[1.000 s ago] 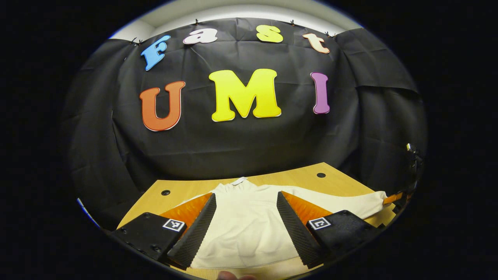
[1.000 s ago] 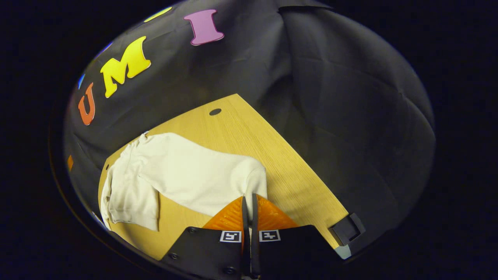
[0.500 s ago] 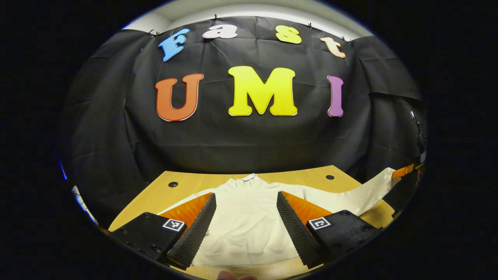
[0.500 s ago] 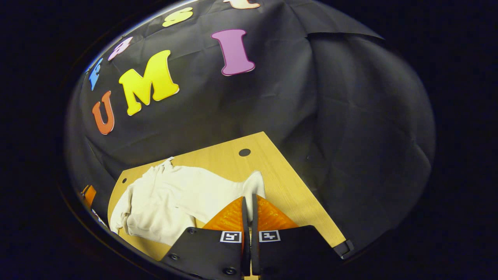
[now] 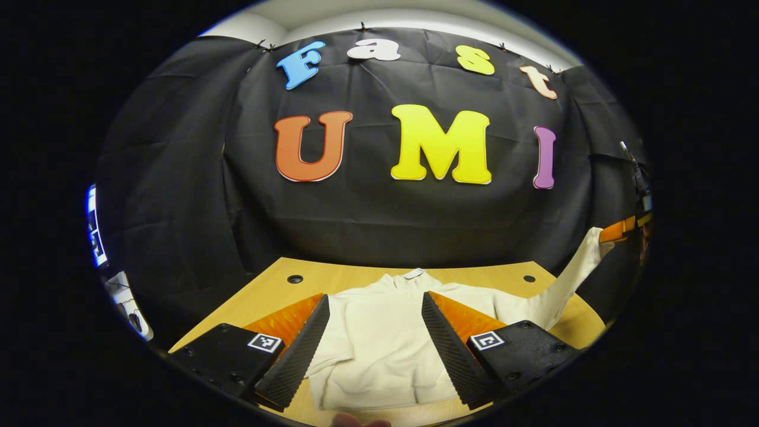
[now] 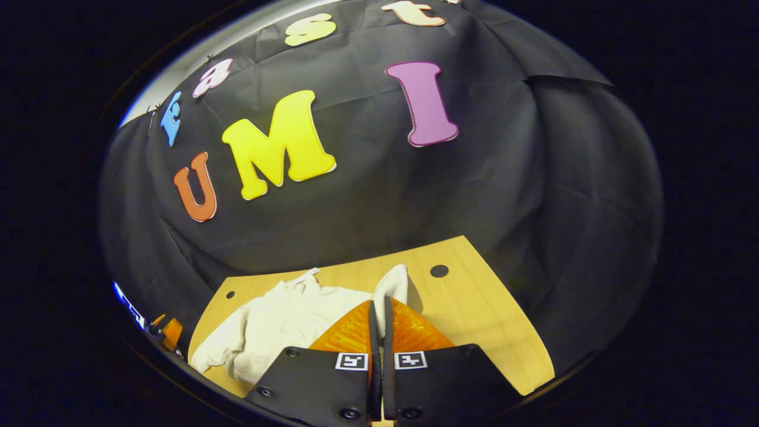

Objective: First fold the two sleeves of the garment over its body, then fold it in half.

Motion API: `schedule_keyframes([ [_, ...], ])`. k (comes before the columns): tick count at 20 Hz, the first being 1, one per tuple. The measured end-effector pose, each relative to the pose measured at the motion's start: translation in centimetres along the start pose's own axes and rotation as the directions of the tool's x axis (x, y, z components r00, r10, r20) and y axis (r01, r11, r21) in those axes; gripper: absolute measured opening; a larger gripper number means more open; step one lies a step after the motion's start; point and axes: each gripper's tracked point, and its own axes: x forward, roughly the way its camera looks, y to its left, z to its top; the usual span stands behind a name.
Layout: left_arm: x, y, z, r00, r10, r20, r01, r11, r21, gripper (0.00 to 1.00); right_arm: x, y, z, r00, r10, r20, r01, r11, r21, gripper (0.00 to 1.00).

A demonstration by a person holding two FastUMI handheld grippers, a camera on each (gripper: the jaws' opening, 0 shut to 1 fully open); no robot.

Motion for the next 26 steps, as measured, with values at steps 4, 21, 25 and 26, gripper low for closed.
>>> schedule_keyframes([
  [4,-0.6,4.1,0.0,0.997,0.073,0.008,-0.073,0.997,-0.03,0.99,2.6,5.8,3.2,0.997,0.078,0.025,-0.076,0.995,-0.062,0.01],
  [21,-8.7,23.5,-4.5,0.895,0.443,-0.052,-0.446,0.891,-0.085,0.99,17.5,36.1,-10.2,0.897,0.383,-0.22,-0.434,0.856,-0.281,0.01],
  [25,-9.5,25.9,-5.2,0.877,0.476,-0.069,-0.48,0.874,-0.077,0.99,21.7,39.8,-18.2,0.868,0.37,-0.331,-0.476,0.813,-0.336,0.01],
  [26,-9.6,26.4,-5.5,0.872,0.484,-0.072,-0.488,0.869,-0.076,0.99,22.6,40.6,-20.1,0.861,0.367,-0.352,-0.483,0.807,-0.34,0.01],
])
